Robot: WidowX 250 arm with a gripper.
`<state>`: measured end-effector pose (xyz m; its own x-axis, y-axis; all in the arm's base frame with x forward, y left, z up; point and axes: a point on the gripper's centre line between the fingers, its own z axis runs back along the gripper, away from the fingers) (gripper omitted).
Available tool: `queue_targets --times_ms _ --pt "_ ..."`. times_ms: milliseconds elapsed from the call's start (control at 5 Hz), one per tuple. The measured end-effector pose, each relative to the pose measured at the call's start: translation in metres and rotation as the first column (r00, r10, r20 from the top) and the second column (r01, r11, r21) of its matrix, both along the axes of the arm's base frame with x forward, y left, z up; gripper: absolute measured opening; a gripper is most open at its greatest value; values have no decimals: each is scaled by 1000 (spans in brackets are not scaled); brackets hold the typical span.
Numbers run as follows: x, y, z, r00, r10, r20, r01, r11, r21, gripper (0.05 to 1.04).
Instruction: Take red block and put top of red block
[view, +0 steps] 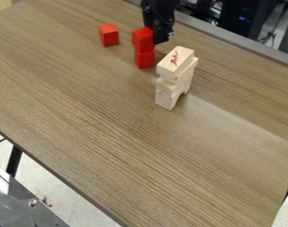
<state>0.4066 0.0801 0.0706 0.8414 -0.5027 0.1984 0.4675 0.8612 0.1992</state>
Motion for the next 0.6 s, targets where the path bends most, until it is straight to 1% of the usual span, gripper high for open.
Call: queue_targets --times_ms 200,400,600 --pt "-3 -1 -4 1000 -3 -14 3 1000 -2 899" --pt "-3 -3 -3 1000 6 -14 -6 1000 -27 1005" --pt "1 -3 4 1000 23 2 -23 997 -75 1000"
